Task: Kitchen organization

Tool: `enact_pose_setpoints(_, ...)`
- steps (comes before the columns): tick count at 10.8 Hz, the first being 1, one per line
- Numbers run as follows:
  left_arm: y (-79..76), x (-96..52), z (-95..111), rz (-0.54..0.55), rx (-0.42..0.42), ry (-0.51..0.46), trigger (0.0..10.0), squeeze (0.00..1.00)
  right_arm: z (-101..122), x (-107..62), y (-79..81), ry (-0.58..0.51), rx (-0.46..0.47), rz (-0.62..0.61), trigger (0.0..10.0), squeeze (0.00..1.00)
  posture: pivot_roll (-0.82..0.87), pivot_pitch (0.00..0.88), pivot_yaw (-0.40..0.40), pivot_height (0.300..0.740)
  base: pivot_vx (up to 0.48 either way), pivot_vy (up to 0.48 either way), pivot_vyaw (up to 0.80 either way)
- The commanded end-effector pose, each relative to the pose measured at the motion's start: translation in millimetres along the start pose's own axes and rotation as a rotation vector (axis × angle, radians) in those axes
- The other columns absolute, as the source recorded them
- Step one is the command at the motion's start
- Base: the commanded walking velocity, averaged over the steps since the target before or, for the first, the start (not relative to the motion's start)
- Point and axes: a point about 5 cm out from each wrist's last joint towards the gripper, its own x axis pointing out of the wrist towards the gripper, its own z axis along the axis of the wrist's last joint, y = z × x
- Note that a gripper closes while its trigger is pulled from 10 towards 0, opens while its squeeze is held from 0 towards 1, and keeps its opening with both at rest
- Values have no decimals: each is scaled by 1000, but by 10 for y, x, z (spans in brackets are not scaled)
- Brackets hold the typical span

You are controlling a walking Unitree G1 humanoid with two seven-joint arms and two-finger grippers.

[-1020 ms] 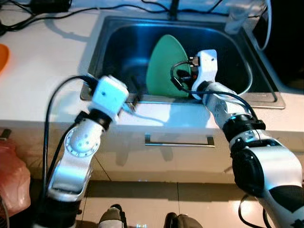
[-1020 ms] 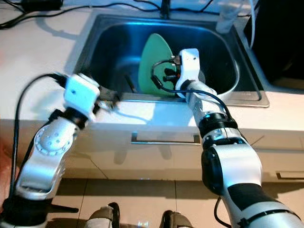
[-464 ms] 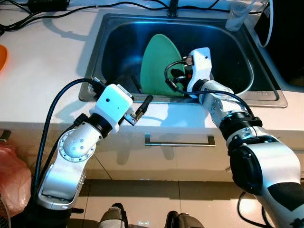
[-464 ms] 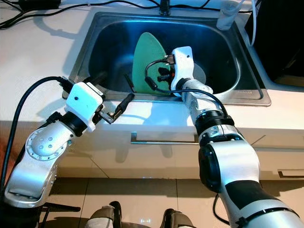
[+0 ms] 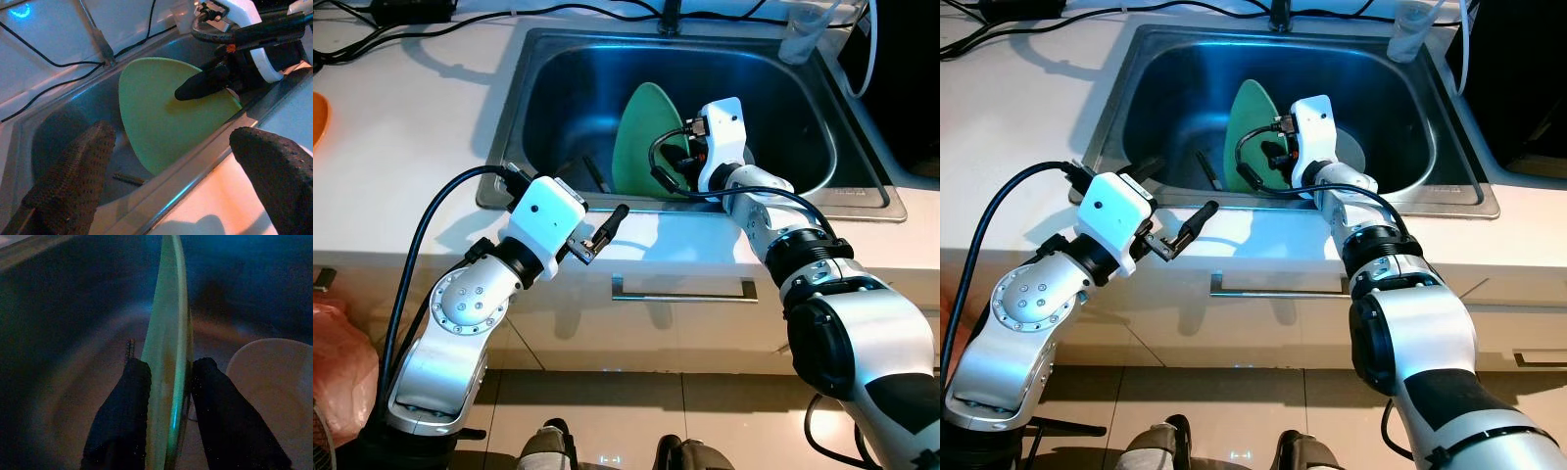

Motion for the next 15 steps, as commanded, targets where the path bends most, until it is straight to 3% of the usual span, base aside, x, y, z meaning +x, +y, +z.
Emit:
enact_pose_setpoints(1,-24,-29,30,-22,7,-7,10000,1000,-279,-14,48,111,25,17,10000,1000,192,239,-22,740,0,0,0)
enact_pose_setpoints(5,-23,-6,26,-21,0,-7,10000,1000,-210,-26,-34,81,21,-43,10000,1000,194,229,-28,740,0,0,0)
enact_pose_setpoints(9,-2,4,-18,7,21,7,10000,1000,82,-117,-351,-22,-39,-243,10000,1000,192,206,-40,740,0,0,0)
enact_pose_setpoints(11,-9,22,-34,7,20,10,10000,1000,195,-196,-520,-12,-105,-283,10000,1000,182,194,-42,740,0,0,0)
enact_pose_setpoints(13,-16,46,-35,6,19,6,10000,1000,237,-225,-576,-15,-106,-289,10000,1000,176,188,-46,740,0,0,0)
enact_pose_setpoints(15,-13,72,-49,14,14,2,10000,1000,238,-200,-523,-29,-92,-251,10000,1000,172,178,-49,740,0,0,0)
